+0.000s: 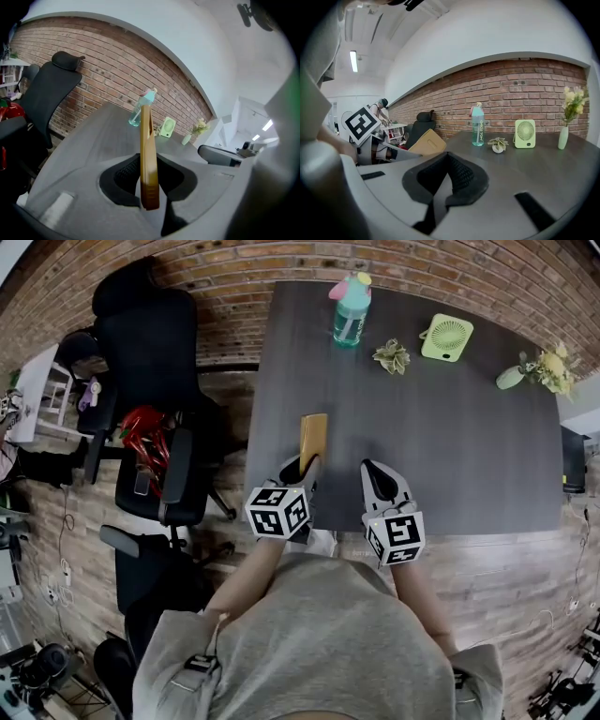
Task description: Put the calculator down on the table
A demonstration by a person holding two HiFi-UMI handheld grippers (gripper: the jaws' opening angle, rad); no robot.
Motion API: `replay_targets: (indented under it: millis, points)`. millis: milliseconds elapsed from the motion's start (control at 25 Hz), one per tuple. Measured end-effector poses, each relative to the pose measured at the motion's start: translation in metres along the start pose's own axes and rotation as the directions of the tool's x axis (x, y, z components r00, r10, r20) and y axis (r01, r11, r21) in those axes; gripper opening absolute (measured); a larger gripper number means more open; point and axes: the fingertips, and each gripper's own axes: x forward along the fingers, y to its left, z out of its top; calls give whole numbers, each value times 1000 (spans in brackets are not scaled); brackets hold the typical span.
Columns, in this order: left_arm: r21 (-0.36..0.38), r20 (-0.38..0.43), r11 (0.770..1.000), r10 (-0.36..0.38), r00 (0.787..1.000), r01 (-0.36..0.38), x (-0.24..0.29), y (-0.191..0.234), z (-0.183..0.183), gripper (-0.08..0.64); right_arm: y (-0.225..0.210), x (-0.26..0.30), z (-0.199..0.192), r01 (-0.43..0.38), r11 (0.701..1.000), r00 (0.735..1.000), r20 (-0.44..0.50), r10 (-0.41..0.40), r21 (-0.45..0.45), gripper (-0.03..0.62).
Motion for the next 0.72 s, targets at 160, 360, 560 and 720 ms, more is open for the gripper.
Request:
replay_targets:
  millis: [160,360,560,720]
  points:
    - [-30,-46,1000,5,999,-6,16,10,-9,86,-3,8,-5,-3,1000,1000,-20,3,3,2]
    - [-53,-97,998,15,995,-20,29,21,-20,86,-4,14,-9,-7,1000,999,-44,7,5,2]
    - [-51,-141,998,24,990,-31,40,28,-30,86,-6,21,-12,-11,1000,998,-56,11,4,2]
    - [-37,-174,998,34,984,-41,45,33,-40,86,-5,27,-14,-17,1000,998,-58,17,6,2]
